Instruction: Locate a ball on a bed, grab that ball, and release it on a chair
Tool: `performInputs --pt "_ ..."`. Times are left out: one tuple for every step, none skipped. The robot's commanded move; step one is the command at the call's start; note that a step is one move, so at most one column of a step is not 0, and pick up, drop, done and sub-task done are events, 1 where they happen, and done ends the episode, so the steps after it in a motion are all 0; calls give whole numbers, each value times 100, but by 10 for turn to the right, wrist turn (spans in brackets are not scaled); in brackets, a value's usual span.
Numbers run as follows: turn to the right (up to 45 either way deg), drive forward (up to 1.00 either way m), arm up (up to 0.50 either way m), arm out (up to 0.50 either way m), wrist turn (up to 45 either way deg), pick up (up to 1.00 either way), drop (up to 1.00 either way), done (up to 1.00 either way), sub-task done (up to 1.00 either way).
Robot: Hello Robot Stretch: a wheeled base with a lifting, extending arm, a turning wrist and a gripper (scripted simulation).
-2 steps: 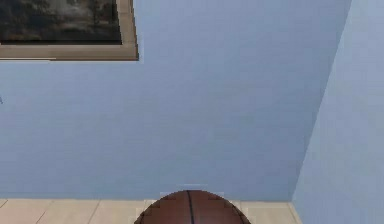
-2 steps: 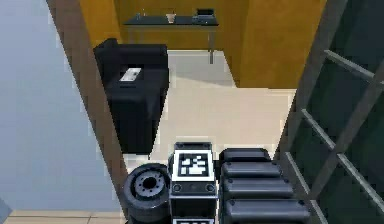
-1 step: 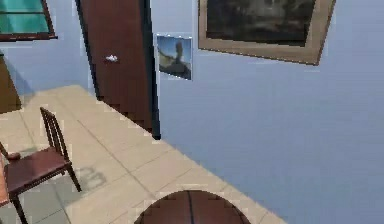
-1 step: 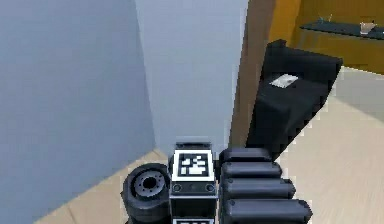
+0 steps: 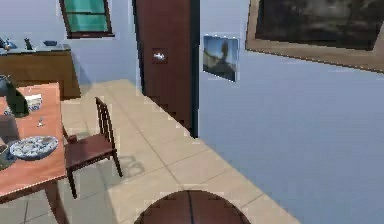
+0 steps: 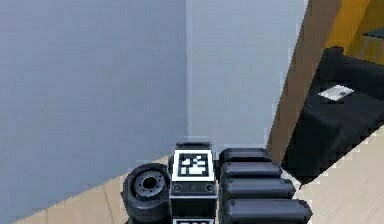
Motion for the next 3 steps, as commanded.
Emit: performInputs --pt "0 100 0 0 0 0 0 0 0" --pt "-150 0 0 0 0 0 0 0 0" --pt "0 5 0 0 0 0 0 0 0"
